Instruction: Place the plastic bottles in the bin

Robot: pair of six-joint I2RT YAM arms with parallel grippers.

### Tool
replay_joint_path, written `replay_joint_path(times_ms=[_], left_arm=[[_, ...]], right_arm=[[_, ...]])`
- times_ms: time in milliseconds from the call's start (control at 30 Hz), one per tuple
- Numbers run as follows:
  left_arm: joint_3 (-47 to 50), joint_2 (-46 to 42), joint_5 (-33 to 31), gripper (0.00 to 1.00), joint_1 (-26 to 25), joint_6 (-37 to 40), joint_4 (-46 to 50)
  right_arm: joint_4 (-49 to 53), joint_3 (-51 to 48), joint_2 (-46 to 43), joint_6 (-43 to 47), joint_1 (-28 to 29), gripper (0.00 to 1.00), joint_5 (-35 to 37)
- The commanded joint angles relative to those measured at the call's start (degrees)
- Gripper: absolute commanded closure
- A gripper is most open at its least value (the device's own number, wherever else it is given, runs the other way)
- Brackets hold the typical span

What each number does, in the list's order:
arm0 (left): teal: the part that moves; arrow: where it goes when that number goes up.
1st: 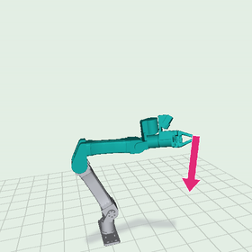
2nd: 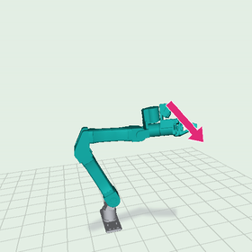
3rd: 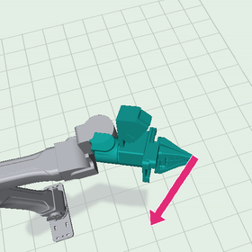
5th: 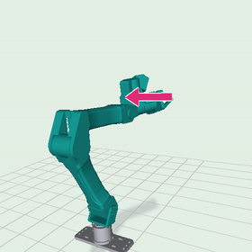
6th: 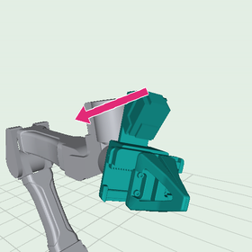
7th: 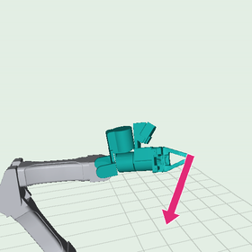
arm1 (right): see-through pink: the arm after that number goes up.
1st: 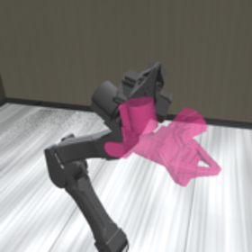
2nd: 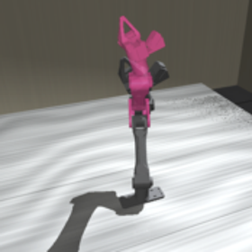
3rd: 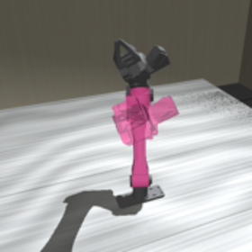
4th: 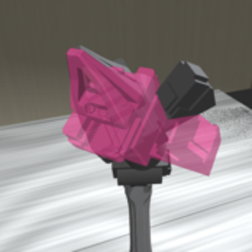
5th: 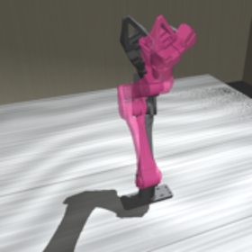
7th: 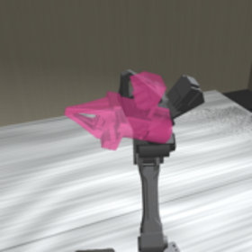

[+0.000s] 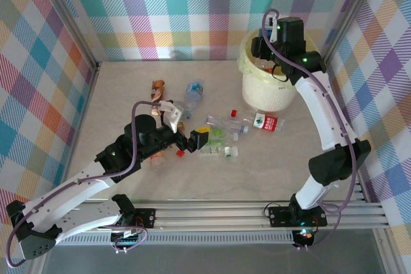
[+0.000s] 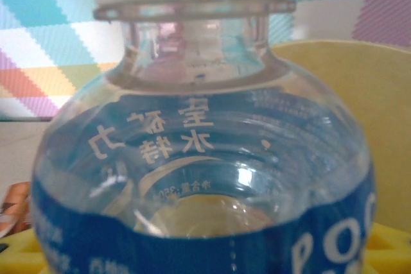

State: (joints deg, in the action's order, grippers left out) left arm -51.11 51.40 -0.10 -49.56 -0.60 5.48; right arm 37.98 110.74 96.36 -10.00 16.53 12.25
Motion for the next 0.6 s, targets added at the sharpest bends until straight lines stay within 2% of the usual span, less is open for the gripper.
replay_joint_path(times_ms=[0,200,567], left_arm=[[-0.7,0.7,0.7,0.0,0.6,0.8,-0.6],[-1.0,0.9,2.2,0.0,0.7,1.4,0.1],[-1.0,1.6,2.7,0.0,0.7,1.6,0.6]], right_arm=[[2.8,2.7,2.5,-1.5,-3.0,0.36,1.5],[8.7,6.0,7.9,-3.0,-6.6,0.36,-2.7],[12.8,6.2,15.0,-2.7,-8.0,0.33,-9.2]])
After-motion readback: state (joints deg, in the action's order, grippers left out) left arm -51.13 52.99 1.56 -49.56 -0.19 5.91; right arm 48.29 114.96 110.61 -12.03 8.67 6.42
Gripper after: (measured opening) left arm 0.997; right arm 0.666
